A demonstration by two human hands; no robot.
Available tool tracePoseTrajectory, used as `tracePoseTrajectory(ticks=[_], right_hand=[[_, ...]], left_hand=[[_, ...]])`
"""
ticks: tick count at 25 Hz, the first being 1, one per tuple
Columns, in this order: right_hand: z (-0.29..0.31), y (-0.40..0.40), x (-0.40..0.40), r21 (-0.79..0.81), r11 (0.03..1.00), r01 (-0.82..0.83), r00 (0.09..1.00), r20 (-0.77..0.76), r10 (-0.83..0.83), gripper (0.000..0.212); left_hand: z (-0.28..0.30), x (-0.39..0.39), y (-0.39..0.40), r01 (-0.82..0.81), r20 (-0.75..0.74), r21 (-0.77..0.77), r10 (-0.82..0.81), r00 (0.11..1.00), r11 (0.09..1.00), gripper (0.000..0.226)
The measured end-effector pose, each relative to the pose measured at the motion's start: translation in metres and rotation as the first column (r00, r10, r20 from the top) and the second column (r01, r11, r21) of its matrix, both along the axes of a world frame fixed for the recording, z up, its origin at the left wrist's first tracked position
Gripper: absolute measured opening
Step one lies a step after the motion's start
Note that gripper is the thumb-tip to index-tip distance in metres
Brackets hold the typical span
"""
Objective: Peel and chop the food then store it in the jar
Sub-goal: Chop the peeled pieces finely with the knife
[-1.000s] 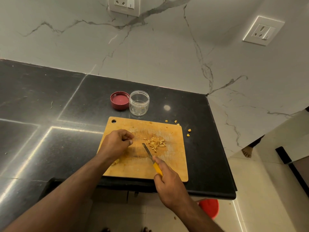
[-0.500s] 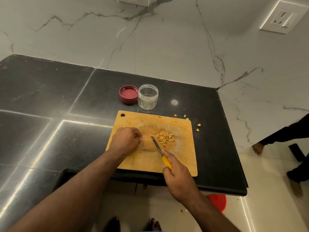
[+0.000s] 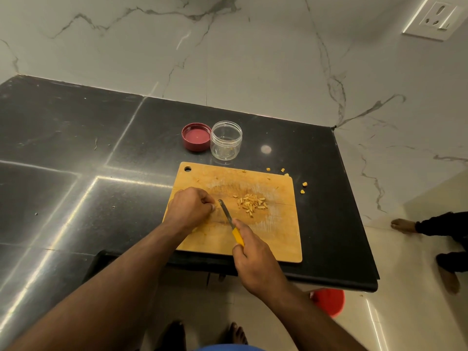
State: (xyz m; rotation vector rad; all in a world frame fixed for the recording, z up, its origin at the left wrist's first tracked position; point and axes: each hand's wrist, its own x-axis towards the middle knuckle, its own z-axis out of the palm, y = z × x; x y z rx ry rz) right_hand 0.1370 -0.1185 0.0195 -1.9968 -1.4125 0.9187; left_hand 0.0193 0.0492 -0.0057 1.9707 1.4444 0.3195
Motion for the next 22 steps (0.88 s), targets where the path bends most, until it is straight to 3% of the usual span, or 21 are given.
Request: tracePoseTrajectory(ticks=[5, 22], right_hand=[[-0.005, 0.009, -0.01, -0.032, 0.999, 0.005, 1.0, -0.007, -0.006, 0.055], [-0.011, 0.007, -0.017, -0.106, 0.984, 0.144, 0.938, -0.304, -0.17, 0.053]], left_hand=[[0.001, 0.0, -0.001, -0.002, -0.012, 0.016, 0.002, 1.0, 1.0, 0.012], [0.002, 0.0, 0.002, -0.044, 0.031, -0.049, 0.046, 0.998, 0.998, 0.003]])
